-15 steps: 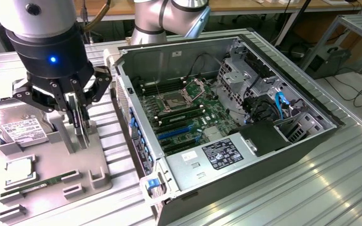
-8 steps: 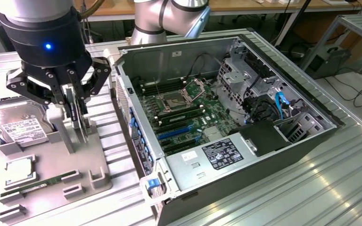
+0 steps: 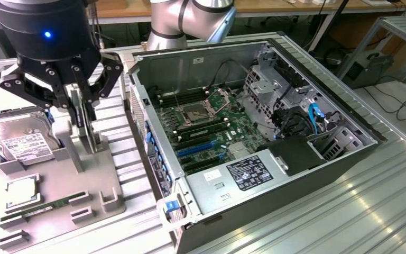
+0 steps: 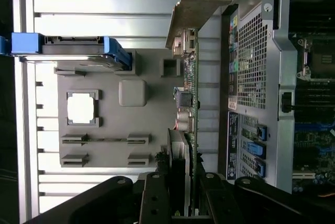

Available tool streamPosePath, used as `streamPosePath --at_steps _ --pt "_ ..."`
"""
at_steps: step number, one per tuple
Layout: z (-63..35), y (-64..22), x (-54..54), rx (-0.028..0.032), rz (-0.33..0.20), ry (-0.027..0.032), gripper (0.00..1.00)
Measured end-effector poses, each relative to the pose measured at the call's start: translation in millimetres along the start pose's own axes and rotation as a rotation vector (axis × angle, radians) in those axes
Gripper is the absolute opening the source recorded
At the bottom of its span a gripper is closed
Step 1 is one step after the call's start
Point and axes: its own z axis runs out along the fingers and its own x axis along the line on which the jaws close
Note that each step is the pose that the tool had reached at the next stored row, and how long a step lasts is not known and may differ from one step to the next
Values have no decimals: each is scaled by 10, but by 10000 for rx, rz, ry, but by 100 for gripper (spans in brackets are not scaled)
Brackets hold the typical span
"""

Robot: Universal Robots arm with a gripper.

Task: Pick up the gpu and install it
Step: 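Pick up the gpu and move the gpu toward the slot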

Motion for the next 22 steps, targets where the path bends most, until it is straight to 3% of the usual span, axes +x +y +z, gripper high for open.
streamPosePath --at_steps 13,14,15,17,22 --pt "-312 6 -13 1 0 0 27" --pt "-398 8 -16 -1 0 -1 27" --pt "-400 8 -26 1 -1 1 27" --pt "-394 6 -235 0 0 0 27" --pt "-389 3 -495 1 0 0 27"
